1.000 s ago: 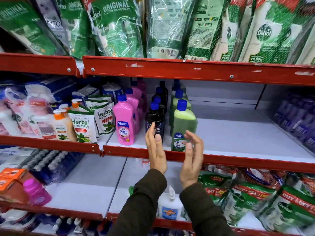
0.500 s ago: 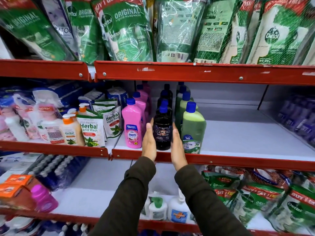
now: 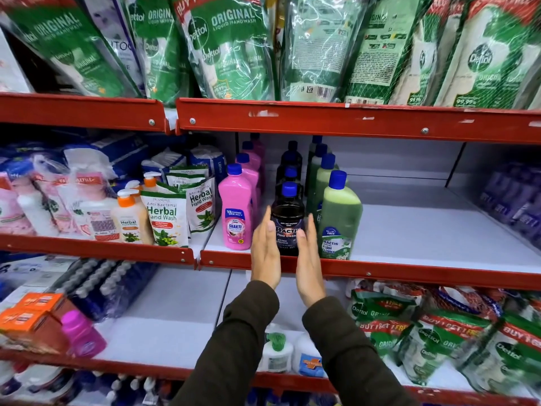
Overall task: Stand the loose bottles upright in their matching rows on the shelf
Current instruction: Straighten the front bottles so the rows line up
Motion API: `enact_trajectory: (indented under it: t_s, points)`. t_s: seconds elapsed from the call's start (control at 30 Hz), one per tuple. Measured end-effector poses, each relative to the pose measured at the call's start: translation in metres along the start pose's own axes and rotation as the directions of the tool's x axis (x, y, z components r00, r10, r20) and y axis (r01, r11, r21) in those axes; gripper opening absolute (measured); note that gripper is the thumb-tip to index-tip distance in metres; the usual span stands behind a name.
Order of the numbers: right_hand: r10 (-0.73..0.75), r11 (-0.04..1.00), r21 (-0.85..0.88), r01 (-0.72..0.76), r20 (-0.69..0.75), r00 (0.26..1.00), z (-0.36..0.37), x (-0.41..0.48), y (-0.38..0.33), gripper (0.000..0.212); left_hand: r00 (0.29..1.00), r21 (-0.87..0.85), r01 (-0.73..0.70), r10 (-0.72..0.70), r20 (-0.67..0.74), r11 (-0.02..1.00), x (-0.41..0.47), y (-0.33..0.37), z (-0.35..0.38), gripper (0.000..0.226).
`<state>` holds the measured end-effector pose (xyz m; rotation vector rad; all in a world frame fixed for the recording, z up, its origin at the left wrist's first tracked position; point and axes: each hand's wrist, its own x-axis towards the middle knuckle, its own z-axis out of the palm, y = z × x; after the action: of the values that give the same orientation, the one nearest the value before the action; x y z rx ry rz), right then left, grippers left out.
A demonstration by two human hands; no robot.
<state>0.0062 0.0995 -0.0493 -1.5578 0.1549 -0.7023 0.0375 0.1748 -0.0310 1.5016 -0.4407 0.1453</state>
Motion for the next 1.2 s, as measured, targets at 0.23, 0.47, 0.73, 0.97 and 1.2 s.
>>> enact_trajectory:
  t_s: [0.23, 0.47, 0.73, 0.97, 1.2]
  points:
    - [-0.244, 0.970, -0.055, 0.238, -0.273, 0.931, 0.045, -0.040, -0.003, 0.035, 0.964, -0.036, -0.060, 0.049, -0.263, 0.998, -0.002, -0.009, -0.021, 0.067]
    - [-0.022, 0.997, 0.076, 0.017, 0.060, 0.998, 0.084, -0.012, -0.007, 0.039, 0.977, -0.031, -0.024, 0.017, -0.212, 0.999, 0.036, -0.008, -0.063, 0.078]
    - [0.122, 0.983, 0.119, -0.142, 0.159, 0.980, 0.102, 0.024, 0.001, 0.054, 0.993, -0.133, 0.116, -0.116, 0.008, 0.984, 0.054, -0.005, -0.092, 0.062]
    - [0.119, 0.986, 0.100, -0.130, 0.110, 0.987, 0.096, 0.008, 0.004, 0.045, 0.986, -0.149, 0.156, -0.164, -0.038, 0.976, 0.039, -0.010, -0.104, 0.062]
    - [0.104, 0.993, 0.046, -0.108, 0.095, 0.990, 0.101, -0.001, 0.001, 0.048, 0.990, -0.122, 0.105, -0.116, -0.084, 0.987, 0.033, -0.007, -0.104, 0.064]
